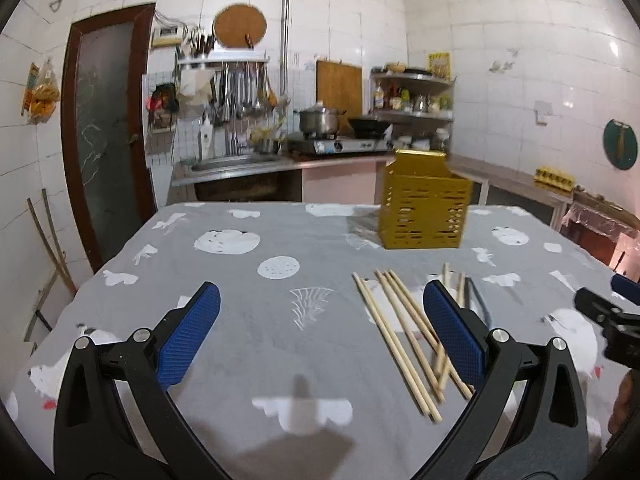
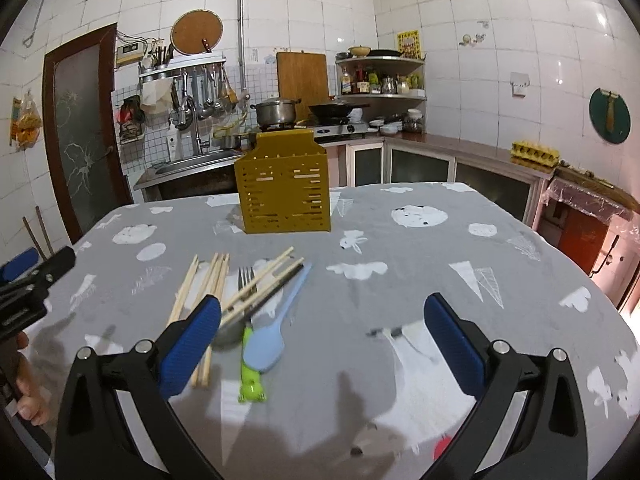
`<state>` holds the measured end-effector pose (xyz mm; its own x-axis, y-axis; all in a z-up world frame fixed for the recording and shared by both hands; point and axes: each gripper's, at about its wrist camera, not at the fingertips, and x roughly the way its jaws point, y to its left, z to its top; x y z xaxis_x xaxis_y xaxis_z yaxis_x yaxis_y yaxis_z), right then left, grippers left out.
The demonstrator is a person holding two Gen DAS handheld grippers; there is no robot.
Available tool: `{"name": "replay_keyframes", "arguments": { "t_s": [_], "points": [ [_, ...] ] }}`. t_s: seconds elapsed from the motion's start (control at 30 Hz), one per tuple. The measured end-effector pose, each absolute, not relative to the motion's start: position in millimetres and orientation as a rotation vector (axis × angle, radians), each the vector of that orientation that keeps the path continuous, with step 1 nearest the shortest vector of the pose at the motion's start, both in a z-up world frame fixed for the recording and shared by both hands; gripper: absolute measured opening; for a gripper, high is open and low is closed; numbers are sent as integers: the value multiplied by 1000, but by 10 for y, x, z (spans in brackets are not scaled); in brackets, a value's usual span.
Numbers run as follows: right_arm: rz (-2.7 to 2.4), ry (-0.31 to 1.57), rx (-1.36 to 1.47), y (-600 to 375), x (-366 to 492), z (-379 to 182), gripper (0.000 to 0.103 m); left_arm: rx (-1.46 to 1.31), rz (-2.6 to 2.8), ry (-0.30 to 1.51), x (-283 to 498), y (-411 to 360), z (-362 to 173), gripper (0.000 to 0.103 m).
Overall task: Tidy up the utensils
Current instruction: 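Move both grippers down toward the chopsticks and spoons on the cloth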
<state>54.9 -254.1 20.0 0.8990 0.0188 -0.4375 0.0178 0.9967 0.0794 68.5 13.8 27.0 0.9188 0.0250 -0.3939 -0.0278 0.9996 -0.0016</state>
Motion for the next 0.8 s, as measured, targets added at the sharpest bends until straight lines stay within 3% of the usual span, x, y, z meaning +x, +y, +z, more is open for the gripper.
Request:
{"name": "replay_keyframes", "arguments": {
  "t_s": [0.3, 0.5, 0.8],
  "points": [
    [-17, 471, 40, -2534, 1231, 505, 99, -21, 9, 534, 1473, 256, 398, 98],
    [-33, 577, 44, -2519, 1836, 377, 98, -79, -58, 695, 1990, 269, 334, 98],
    [-72, 746, 12, -2380, 2366, -216, 76, -56, 28, 827, 2473, 153, -156, 97]
  ]
}}
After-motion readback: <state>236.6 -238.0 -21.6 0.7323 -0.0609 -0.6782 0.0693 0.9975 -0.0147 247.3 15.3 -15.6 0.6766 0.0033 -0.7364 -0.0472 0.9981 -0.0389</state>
